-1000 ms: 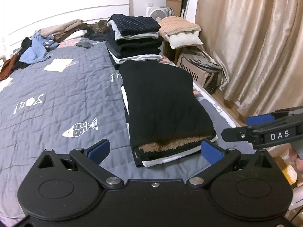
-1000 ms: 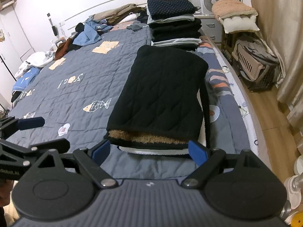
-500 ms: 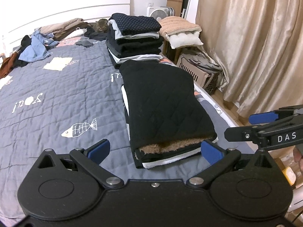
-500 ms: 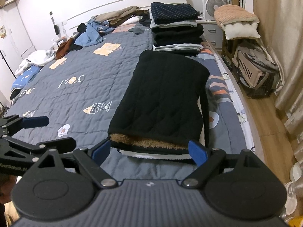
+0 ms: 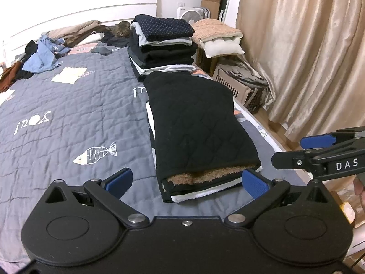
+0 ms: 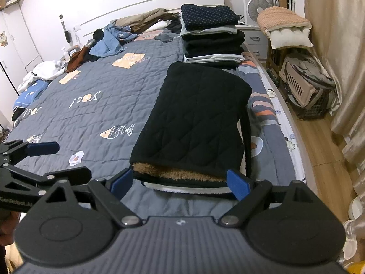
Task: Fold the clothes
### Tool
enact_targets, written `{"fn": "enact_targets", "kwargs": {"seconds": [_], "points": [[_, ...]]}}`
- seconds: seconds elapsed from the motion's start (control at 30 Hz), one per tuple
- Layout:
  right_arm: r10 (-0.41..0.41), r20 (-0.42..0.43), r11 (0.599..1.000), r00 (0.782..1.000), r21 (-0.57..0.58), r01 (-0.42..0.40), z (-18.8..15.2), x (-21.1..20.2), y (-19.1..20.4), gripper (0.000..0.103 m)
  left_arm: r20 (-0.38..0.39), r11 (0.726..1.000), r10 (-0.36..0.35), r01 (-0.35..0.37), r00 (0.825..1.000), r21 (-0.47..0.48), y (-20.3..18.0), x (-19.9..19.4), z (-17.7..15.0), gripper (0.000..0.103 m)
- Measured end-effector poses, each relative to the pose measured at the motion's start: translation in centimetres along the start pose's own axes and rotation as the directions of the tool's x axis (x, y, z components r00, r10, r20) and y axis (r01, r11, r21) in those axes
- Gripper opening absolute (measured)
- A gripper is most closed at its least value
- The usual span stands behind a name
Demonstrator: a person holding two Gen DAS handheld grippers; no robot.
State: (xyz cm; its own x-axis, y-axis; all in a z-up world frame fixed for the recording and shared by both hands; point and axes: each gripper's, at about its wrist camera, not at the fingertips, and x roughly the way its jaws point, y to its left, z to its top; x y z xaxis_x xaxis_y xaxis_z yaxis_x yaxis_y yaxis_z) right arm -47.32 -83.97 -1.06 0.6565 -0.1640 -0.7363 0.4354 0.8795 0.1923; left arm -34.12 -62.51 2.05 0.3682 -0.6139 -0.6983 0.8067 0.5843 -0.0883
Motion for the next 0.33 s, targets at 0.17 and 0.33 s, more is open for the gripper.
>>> {"fn": "enact_targets", "kwargs": {"seconds": [0.17,0.33], "points": [[-0.001,-0.001,1.000,1.000,0.000,0.001,0.03,-0.05,-0.02,0.089,-0.001,1.000,-0.008,0.008,1.000,-0.002,-0.12,0.03,-0.19,0.103],[0.007,-0.002,1.000,1.000,0.006,-0.007,0.09,-0.10,-0.04,0.089,0.021,0.999,-0.034,0.034,0.999,-0.008,-0.10,-0.35,-0.30,0.103]]}}
